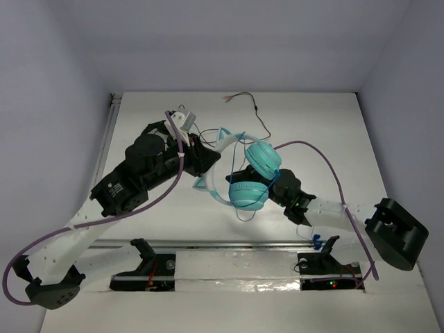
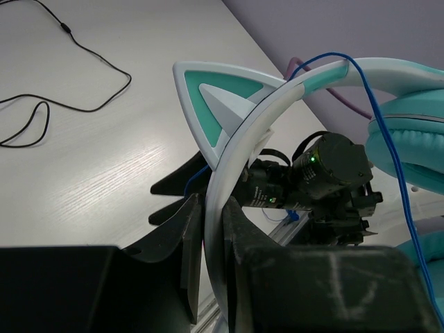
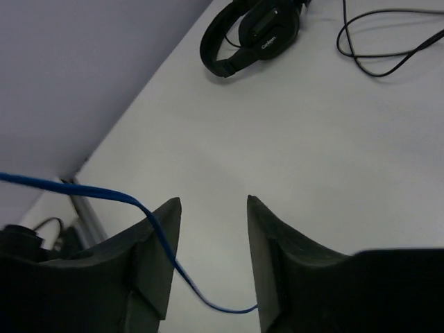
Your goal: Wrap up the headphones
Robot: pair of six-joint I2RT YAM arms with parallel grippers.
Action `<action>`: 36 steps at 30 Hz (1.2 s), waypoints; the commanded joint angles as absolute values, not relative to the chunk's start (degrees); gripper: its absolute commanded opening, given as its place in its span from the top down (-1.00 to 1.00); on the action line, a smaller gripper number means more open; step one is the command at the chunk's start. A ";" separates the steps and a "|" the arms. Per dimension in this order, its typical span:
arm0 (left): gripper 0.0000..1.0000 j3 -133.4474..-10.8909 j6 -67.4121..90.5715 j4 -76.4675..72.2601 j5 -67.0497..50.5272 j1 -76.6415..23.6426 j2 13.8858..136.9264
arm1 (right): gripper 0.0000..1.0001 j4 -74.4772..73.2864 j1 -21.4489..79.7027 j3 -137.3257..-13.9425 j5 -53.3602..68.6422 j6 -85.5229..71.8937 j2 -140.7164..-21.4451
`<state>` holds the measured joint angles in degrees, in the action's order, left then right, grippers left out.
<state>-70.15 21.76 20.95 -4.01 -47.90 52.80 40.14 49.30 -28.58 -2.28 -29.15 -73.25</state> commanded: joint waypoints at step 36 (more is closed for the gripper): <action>1.00 -77.79 22.15 10.90 39.00 -45.00 61.52 | 1.00 23.49 63.63 -25.40 0.53 -39.11 -64.36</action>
<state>-76.75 21.21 16.56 31.94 -45.25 62.02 28.86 62.54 -23.90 2.72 -38.24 -68.36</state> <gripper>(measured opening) 0.098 0.018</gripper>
